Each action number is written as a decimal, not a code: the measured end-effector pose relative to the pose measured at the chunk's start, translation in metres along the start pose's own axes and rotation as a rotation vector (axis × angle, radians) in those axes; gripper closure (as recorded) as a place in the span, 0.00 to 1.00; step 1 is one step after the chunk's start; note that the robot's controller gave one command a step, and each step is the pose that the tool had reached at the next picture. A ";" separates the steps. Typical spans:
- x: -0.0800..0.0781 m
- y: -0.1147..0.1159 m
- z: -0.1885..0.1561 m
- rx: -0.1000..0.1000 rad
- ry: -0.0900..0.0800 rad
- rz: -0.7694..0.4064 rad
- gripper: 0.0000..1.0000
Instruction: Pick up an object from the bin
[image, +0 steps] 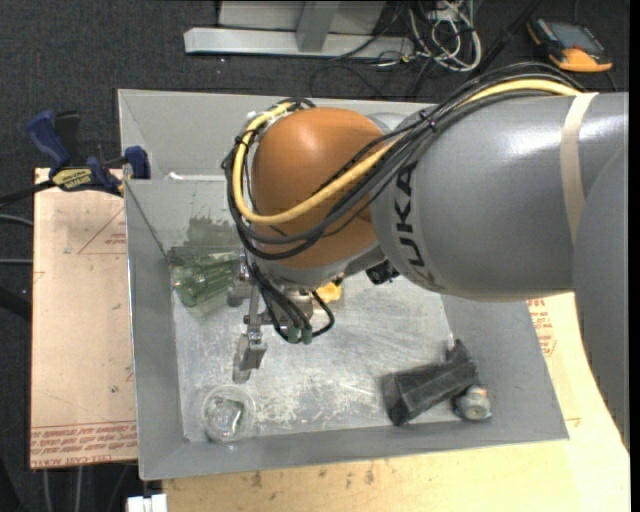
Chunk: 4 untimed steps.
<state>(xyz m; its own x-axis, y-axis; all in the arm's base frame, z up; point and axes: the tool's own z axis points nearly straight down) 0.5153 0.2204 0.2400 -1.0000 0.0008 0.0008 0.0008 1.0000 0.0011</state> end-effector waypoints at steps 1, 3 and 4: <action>0.000 0.000 0.000 0.000 0.000 0.000 0.00; 0.014 -0.008 0.094 0.002 0.003 -0.166 0.00; 0.015 0.008 0.151 -0.002 -0.010 -0.372 1.00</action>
Offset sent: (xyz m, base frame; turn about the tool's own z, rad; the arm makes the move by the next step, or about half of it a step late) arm -0.0253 -0.0156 -0.1301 -0.0970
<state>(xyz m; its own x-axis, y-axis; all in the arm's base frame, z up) 0.4999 0.2290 0.0888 -0.9320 -0.3624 -0.0095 -0.3624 0.9320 0.0013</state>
